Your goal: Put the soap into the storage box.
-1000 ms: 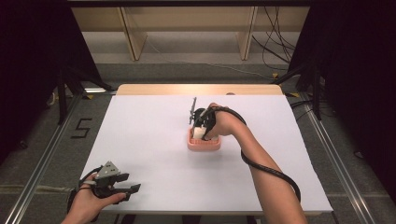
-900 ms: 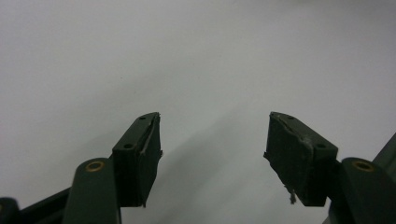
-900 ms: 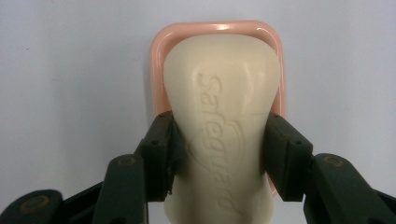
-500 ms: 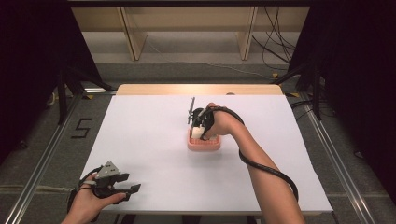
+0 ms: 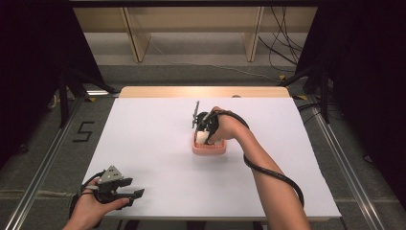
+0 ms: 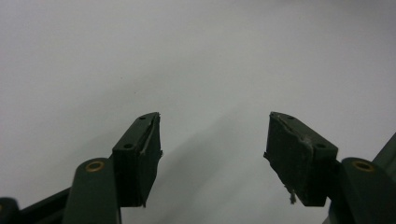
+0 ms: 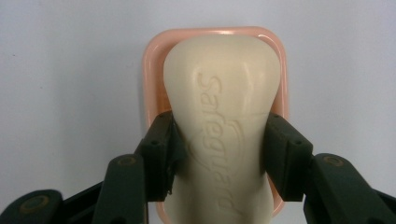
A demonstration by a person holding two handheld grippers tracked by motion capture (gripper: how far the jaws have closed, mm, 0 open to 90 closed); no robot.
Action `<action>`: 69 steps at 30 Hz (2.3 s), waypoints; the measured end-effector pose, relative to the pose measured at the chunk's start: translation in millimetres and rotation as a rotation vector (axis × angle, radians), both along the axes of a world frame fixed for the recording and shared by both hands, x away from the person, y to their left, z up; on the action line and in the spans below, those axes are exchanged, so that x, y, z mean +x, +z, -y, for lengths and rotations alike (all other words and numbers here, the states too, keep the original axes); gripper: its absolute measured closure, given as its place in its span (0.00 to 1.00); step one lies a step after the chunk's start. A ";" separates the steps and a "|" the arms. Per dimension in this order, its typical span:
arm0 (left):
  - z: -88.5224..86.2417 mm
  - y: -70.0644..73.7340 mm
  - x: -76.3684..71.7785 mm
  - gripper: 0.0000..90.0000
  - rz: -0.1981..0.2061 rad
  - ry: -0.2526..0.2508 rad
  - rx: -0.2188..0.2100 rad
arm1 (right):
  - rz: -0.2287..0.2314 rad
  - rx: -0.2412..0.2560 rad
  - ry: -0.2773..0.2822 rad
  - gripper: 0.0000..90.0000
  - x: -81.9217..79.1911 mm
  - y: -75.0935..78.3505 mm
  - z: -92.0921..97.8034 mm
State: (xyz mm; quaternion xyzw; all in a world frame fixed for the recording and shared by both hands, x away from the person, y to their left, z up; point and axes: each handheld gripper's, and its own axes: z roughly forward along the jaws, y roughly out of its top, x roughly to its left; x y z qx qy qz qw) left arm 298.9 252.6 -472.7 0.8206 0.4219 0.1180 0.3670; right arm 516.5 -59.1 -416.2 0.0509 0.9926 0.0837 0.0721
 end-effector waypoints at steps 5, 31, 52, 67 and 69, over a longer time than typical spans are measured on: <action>0.1 -0.1 0.2 0.39 0.000 0.003 0.001 | 0.000 0.002 -0.005 0.56 0.9 -1.5 0.1; -2.3 1.6 0.1 0.39 0.002 -0.023 0.012 | -0.017 0.004 -0.054 0.56 3.6 -11.7 1.9; -2.4 1.7 0.4 0.39 0.000 -0.029 0.019 | -0.038 0.048 -0.095 0.52 2.9 -12.9 2.8; -0.2 -0.2 0.1 0.39 0.000 0.000 0.004 | 0.000 0.140 -0.134 0.41 -5.8 -2.2 14.0; -0.1 -0.4 0.0 0.39 -0.002 0.004 0.003 | -0.004 0.162 -0.155 0.40 -10.5 -1.0 17.3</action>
